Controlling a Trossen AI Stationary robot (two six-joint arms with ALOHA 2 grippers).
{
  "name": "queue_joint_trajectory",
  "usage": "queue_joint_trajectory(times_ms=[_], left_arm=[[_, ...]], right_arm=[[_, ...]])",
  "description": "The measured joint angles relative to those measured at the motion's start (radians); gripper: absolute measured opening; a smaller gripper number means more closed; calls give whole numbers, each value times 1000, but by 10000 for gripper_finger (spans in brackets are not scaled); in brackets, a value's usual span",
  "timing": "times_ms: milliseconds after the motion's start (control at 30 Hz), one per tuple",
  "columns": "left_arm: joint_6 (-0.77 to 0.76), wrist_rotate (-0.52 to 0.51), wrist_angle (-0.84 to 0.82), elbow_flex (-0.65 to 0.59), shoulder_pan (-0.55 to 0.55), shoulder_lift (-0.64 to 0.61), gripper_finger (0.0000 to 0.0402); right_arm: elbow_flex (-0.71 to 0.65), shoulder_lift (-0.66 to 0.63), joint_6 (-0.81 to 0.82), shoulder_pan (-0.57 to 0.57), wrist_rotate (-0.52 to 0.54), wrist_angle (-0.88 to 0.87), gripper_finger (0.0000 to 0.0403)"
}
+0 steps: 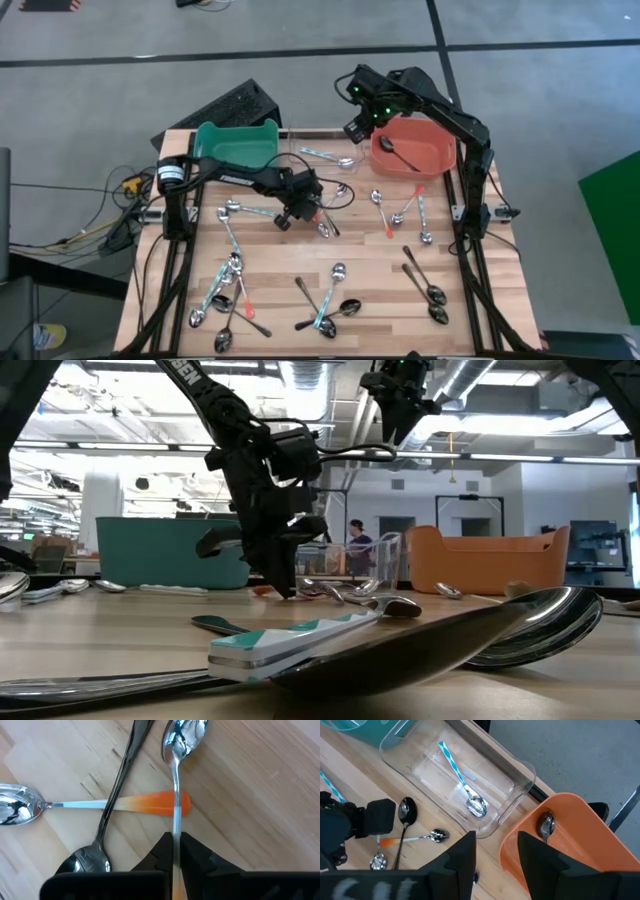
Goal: Sort silverware by color (type)
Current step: Put the orange spoon into the green bin
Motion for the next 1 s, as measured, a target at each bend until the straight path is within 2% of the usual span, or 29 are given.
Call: queue_joint_trajectory(times_ms=[433,567,767,1000], left_arm=[[-67,-40,-49,-4,10,-146,1],[-73,-84,-83,-3,36,-222,1],[-99,-120,-112,-1,123,-365,1],[-111,-231,-162,-1,258,-512,0]], right_arm=[[0,0,0,0,0,0,166],[0,0,0,0,0,0,166],[0,0,-3,-1,0,0,166],[0,0,-22,-1,0,0,166]])
